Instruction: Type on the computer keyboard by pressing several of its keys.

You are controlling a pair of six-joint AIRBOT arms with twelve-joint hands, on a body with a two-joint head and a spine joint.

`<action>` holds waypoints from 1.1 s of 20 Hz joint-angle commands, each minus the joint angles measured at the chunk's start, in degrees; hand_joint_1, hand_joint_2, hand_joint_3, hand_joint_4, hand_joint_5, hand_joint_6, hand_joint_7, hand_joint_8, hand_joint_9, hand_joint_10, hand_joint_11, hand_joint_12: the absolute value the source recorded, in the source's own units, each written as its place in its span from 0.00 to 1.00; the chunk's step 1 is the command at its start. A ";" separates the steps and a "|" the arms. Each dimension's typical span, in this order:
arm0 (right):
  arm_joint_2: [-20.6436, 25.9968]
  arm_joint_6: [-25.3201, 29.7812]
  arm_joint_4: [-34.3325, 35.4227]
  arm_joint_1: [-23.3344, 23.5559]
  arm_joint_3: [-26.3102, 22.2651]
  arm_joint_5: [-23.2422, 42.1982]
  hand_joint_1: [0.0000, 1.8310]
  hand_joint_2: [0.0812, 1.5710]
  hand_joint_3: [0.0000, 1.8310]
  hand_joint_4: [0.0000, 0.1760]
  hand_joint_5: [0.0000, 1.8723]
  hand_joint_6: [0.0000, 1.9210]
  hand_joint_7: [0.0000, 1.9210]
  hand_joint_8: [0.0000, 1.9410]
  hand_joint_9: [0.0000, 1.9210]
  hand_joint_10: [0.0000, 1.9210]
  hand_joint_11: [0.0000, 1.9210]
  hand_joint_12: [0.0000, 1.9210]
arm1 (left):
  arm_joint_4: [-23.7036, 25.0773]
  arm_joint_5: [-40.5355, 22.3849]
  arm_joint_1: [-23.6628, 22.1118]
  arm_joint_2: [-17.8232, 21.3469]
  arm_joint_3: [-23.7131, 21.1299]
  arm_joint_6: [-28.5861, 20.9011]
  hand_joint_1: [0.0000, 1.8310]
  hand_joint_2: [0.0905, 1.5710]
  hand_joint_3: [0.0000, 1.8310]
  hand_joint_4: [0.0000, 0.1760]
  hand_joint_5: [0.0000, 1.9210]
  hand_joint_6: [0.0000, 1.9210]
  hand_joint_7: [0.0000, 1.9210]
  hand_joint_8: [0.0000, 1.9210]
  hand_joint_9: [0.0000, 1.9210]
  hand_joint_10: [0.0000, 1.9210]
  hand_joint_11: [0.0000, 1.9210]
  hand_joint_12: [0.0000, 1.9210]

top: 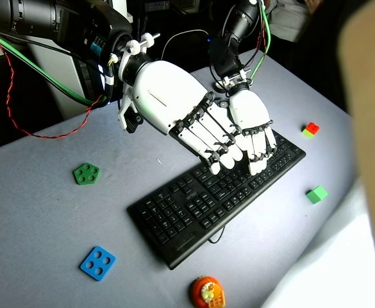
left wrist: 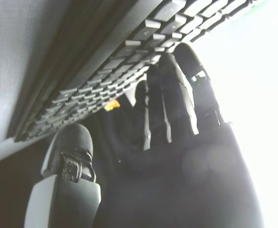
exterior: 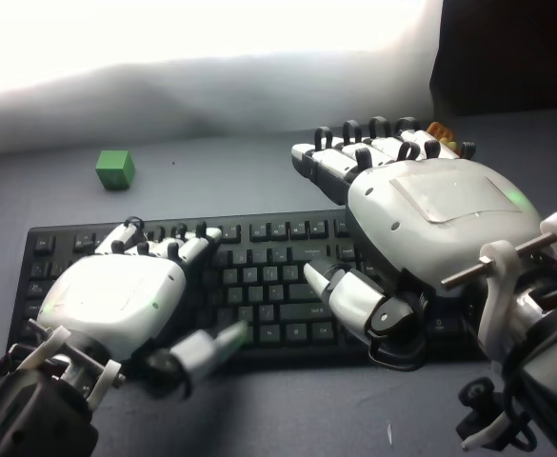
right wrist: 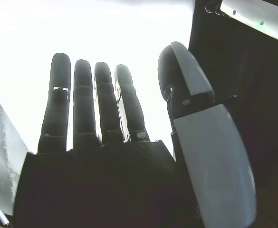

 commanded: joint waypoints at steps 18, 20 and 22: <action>0.11 0.01 -5.80 -0.20 -0.61 2.14 0.46 0.80 0.00 0.00 0.14 0.01 0.11 0.00 0.08 0.09 0.00 0.43 | 2.23 3.38 -2.61 11.26 -3.45 -0.19 0.00 0.78 0.00 0.11 0.11 0.00 0.18 0.00 0.22 0.02 0.00 0.68; 0.11 -0.24 -5.80 -0.29 -0.88 2.46 0.31 0.78 0.00 0.00 0.13 0.00 0.11 0.00 0.09 0.09 0.00 0.46 | 2.22 4.78 -2.93 12.97 -3.92 -0.19 0.00 0.77 0.00 0.24 0.10 0.00 0.19 0.01 0.23 0.03 0.00 0.69; 0.09 -0.32 -5.80 -0.37 -1.05 2.46 0.11 0.75 0.00 0.00 0.25 0.05 0.27 0.03 0.20 0.20 0.00 0.68 | 2.20 6.01 -3.26 14.86 -4.64 -0.20 0.00 0.76 0.00 0.15 0.17 0.03 0.24 0.02 0.25 0.03 0.00 0.70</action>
